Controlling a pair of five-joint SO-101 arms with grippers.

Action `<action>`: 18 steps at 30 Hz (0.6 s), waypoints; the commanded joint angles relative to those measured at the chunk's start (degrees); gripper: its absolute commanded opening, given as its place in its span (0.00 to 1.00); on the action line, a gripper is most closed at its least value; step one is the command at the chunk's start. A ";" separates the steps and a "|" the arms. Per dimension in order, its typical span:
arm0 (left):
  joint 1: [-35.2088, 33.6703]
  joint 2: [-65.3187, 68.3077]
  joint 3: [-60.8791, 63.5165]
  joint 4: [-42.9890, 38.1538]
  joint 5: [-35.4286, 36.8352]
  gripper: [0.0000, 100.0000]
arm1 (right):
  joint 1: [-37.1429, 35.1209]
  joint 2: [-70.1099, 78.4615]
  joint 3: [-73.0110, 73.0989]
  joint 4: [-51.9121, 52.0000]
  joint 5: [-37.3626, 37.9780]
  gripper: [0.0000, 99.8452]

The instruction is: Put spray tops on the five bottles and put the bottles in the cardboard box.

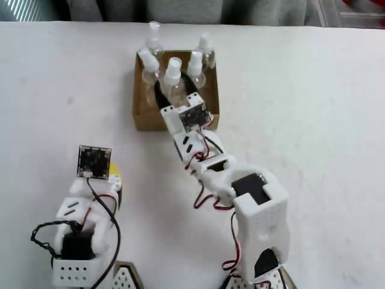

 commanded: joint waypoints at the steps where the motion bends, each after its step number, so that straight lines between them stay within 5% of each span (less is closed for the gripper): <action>1: -0.48 -0.48 -0.18 -1.58 -0.62 0.02 | -0.40 -0.66 -2.46 -1.45 0.79 0.02; 18: -0.48 -0.48 -0.18 -1.58 -0.62 0.02 | -0.40 -0.57 -5.01 5.05 0.35 0.02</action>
